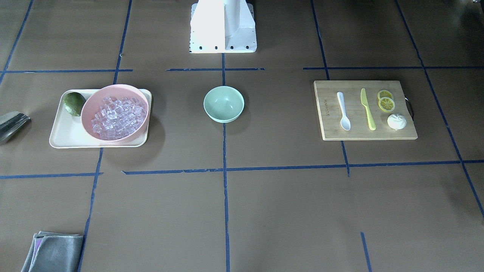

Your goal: Put spoon and ice into bowl

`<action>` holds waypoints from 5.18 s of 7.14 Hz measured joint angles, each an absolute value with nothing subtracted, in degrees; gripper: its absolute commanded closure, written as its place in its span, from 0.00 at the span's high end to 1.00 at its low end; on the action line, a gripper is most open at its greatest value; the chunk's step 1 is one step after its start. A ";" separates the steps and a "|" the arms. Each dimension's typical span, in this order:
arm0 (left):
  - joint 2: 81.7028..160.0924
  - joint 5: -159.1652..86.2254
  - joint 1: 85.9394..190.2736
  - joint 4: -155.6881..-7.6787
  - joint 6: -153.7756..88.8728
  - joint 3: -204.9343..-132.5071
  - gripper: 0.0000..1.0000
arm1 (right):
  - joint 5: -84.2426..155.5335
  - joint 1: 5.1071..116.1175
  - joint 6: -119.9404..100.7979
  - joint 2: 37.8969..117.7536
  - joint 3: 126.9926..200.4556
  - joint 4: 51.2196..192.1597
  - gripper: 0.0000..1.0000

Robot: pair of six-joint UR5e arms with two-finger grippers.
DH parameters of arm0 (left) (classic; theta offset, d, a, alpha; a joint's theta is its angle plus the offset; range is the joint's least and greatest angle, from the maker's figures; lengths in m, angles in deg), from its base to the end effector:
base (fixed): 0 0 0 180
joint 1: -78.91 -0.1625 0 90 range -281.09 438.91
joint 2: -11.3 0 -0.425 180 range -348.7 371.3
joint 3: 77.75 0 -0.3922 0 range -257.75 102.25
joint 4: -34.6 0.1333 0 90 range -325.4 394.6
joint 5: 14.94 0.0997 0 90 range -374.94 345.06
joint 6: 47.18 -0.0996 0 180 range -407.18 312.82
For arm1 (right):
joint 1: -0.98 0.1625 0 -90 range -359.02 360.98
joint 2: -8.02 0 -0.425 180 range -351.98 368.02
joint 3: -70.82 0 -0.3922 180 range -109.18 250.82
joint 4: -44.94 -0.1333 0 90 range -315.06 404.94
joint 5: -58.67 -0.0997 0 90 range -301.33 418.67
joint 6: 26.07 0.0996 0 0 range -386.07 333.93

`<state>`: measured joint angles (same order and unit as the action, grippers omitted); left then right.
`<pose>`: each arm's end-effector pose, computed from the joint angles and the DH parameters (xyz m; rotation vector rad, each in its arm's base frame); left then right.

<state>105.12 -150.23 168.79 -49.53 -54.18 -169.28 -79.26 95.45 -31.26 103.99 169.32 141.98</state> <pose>-0.0614 -0.5180 0.6210 0.0389 0.7900 0.1141 0.0936 -0.4358 0.6423 -0.0034 -0.8393 0.0211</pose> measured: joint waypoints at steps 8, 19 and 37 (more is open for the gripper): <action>104.97 -151.23 150.95 -51.92 -26.17 -186.85 0.99 | -79.54 95.29 -31.30 103.25 173.98 141.98 1.00; 107.98 -134.98 122.23 -70.80 8.07 -183.17 0.92 | -84.60 95.29 -31.35 103.51 173.83 141.96 1.00; 107.19 -135.07 121.12 -75.80 8.47 -180.40 0.00 | -84.56 95.29 -29.64 102.85 174.43 141.94 1.00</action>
